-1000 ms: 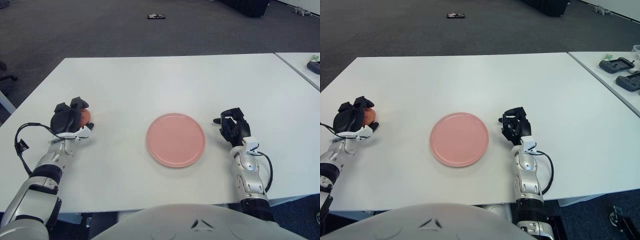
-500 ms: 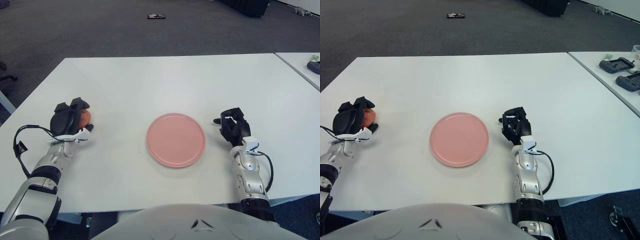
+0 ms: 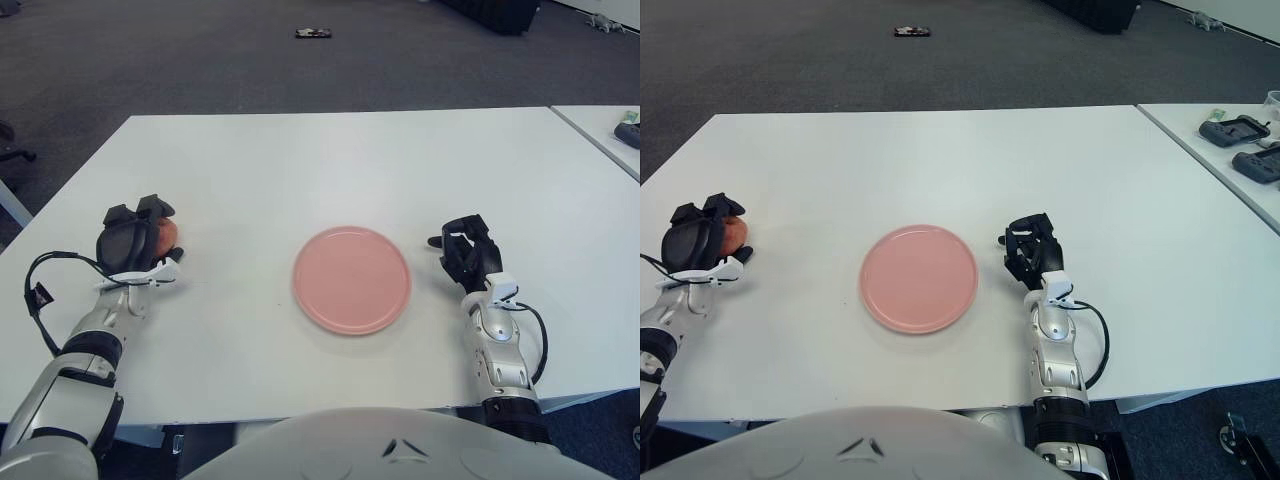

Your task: Put the apple into the plate.

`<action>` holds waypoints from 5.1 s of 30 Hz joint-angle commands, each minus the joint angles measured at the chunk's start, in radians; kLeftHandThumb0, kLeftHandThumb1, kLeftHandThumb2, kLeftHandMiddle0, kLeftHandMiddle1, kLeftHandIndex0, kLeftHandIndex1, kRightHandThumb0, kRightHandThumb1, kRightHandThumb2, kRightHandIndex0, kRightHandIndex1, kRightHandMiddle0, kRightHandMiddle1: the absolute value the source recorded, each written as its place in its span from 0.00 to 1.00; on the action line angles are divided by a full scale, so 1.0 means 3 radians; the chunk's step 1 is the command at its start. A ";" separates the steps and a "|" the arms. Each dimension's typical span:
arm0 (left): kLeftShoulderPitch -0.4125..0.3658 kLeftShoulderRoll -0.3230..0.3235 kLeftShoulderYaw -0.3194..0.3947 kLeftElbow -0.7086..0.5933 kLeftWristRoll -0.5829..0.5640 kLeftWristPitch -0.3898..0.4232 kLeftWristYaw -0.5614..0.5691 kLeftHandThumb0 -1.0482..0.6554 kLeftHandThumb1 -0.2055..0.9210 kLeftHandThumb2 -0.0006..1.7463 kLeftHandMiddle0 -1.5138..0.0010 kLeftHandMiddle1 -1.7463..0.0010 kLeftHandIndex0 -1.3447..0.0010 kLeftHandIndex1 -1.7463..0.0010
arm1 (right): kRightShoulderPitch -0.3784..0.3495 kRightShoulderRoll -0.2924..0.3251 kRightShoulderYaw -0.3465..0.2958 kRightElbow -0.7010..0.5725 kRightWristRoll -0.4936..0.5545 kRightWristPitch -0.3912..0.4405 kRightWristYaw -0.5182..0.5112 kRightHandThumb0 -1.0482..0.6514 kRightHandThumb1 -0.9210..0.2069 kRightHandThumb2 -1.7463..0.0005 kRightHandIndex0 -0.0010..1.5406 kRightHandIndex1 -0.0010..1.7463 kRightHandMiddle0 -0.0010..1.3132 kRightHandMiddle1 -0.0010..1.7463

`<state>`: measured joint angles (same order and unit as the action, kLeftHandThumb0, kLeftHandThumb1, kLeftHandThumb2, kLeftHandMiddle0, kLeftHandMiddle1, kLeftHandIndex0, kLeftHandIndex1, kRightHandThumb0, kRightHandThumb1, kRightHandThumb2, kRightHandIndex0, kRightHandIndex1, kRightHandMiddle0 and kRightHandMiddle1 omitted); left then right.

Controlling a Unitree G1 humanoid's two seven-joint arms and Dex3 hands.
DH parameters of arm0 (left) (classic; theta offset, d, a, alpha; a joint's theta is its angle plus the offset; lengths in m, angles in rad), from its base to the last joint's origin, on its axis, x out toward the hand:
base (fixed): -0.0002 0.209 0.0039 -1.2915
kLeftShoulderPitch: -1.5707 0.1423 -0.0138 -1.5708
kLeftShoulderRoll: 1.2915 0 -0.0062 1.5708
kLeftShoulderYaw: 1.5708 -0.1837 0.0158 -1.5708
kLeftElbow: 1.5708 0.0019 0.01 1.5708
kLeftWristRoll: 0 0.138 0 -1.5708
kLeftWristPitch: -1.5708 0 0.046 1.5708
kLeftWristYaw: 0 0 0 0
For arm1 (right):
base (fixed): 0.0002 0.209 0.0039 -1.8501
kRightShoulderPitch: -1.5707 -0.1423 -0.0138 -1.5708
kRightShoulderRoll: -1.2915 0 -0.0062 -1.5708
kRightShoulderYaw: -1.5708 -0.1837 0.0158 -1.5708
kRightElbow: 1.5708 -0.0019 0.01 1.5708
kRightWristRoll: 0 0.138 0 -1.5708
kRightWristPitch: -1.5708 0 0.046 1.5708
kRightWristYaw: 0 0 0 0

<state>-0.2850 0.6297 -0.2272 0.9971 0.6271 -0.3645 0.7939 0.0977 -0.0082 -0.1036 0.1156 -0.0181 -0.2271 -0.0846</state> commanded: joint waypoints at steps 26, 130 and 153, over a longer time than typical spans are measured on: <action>0.0030 -0.0018 0.0041 0.0018 -0.0178 -0.0160 -0.0082 0.31 0.36 0.84 0.14 0.00 0.48 0.00 | -0.0035 -0.0051 -0.0030 0.0054 -0.0015 -0.0051 0.0021 0.41 0.06 0.65 0.32 0.69 0.17 1.00; -0.0606 -0.0977 -0.0536 -0.1655 -0.0733 -0.1324 -0.3600 0.33 0.40 0.80 0.19 0.00 0.51 0.00 | -0.0054 -0.0040 -0.0104 0.0158 0.0145 -0.0090 0.0040 0.40 0.14 0.57 0.32 0.72 0.21 1.00; -0.0563 -0.0870 -0.0835 -0.1805 -0.0389 -0.1273 -0.3919 0.33 0.41 0.79 0.26 0.00 0.52 0.00 | -0.0042 -0.0051 -0.0103 0.0187 0.0154 -0.0149 0.0078 0.40 0.15 0.56 0.32 0.72 0.22 1.00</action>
<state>-0.4503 0.3596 -0.4656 0.4643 0.5075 -0.7301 -0.3695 0.0914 -0.0231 -0.1302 0.1751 0.0216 -0.2583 -0.0622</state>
